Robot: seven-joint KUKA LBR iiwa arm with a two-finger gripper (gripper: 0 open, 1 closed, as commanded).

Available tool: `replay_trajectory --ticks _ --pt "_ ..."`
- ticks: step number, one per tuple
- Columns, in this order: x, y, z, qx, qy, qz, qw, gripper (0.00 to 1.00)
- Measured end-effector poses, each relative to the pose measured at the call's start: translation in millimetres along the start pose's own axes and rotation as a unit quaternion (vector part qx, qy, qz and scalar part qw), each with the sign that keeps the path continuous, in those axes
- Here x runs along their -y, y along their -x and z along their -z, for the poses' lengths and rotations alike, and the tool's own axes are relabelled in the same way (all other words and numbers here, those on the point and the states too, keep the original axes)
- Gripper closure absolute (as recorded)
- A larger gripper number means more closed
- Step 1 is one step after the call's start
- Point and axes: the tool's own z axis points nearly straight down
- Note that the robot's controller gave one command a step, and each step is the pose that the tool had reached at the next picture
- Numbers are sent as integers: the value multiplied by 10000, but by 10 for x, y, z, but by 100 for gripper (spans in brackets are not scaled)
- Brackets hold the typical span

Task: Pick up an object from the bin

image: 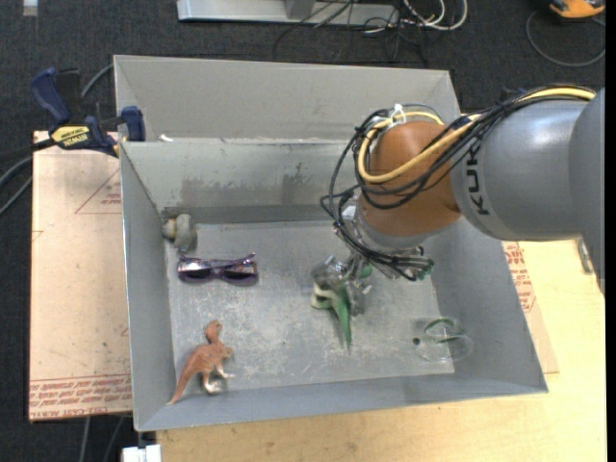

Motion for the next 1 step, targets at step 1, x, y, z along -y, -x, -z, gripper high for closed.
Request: replay_trajectory --ticks 1 --pt "1 -1 0 0 1 -5 10000 100"
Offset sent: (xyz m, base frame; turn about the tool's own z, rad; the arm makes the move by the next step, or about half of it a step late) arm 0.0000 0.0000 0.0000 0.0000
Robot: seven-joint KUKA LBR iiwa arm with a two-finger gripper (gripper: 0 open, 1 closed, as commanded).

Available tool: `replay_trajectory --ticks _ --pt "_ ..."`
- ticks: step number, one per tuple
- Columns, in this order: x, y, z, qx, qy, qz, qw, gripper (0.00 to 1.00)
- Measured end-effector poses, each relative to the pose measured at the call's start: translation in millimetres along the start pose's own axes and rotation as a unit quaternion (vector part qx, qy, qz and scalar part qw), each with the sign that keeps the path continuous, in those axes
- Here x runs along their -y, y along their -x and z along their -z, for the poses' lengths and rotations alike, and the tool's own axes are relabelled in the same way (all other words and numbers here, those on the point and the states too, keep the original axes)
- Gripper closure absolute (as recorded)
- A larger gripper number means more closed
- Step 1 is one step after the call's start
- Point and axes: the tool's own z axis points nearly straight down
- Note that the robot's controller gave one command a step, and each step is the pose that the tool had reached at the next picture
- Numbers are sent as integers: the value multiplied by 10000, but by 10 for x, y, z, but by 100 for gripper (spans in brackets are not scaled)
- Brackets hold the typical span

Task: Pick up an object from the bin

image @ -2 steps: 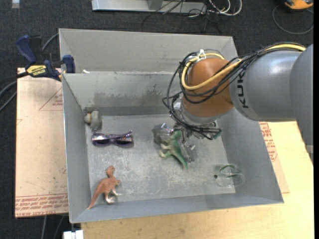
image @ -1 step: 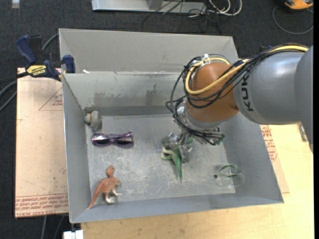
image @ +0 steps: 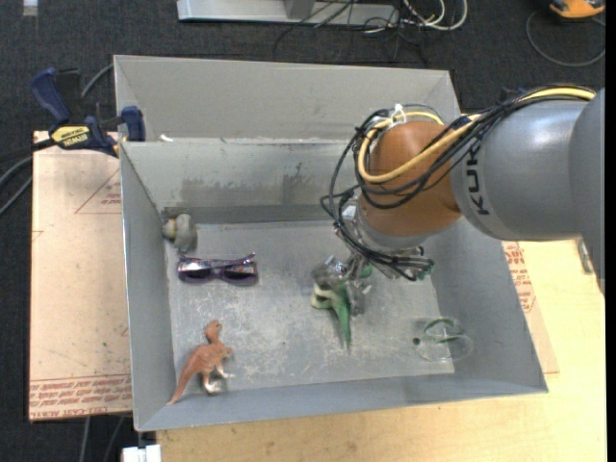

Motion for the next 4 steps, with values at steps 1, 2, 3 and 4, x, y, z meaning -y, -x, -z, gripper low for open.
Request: replay_trajectory --ticks 1,2,3,4 --pt "1 0 0 0 0 -1 10000 100" --pt "47 371 1583 21 -3 227 9997 100" --pt "47 371 1583 21 -3 227 9997 100" --pt "98 337 2046 51 -25 1052 9944 100"
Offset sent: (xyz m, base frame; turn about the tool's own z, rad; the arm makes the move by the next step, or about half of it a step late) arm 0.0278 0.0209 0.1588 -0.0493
